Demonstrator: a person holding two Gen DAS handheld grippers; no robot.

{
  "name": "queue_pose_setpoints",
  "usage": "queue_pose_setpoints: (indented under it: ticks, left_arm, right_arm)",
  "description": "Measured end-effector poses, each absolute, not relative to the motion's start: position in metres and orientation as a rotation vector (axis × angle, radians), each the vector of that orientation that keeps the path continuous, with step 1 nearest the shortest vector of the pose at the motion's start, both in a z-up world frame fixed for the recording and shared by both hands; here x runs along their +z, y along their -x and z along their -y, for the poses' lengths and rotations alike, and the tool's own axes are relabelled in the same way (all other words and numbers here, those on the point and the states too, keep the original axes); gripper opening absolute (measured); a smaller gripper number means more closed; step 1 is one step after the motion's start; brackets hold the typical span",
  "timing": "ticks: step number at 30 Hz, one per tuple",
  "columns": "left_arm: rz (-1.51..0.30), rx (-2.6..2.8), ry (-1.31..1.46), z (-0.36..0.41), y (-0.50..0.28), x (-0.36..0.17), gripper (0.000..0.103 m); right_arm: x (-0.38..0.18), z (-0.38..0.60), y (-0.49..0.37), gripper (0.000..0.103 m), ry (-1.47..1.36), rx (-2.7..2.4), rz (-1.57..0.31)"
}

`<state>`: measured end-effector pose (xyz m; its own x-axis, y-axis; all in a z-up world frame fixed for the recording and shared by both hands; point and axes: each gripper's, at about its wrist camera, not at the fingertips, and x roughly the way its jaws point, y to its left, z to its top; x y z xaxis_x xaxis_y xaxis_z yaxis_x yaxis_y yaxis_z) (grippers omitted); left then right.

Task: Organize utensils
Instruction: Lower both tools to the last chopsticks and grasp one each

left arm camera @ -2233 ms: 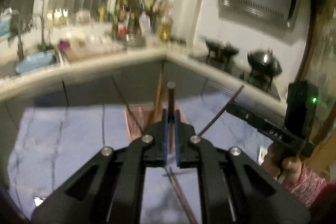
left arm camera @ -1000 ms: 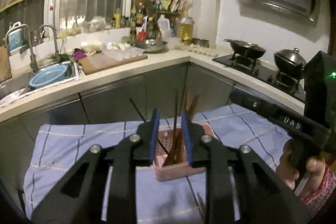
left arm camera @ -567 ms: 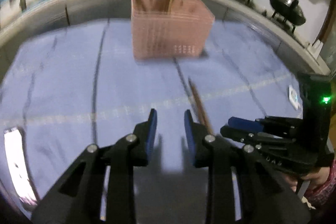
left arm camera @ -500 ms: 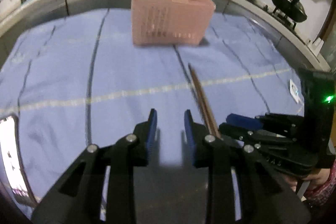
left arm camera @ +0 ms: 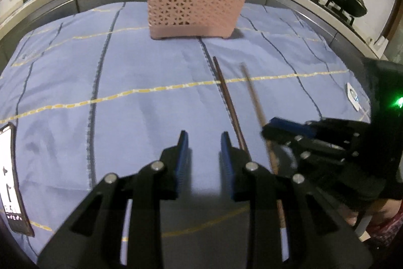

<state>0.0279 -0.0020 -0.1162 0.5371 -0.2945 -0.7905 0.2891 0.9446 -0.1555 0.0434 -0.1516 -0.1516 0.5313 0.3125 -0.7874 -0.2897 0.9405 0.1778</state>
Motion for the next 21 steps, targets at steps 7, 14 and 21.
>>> queue_pose_setpoints:
  ticks: [7, 14, 21]
  left_arm:
    - [-0.944, -0.378, -0.043, 0.035, -0.039, -0.118, 0.047]
    - [-0.974, -0.297, -0.185, 0.061, -0.050, -0.137, 0.047]
    - [-0.955, -0.272, -0.210, 0.054, -0.044, -0.138, 0.033]
  right_arm:
    - [-0.153, 0.192, -0.034, 0.012, -0.117, 0.325, -0.969]
    - [-0.154, 0.207, -0.040, 0.013, -0.193, 0.319, -0.977]
    - [-0.155, 0.204, -0.059, 0.014, -0.247, 0.343, -0.984]
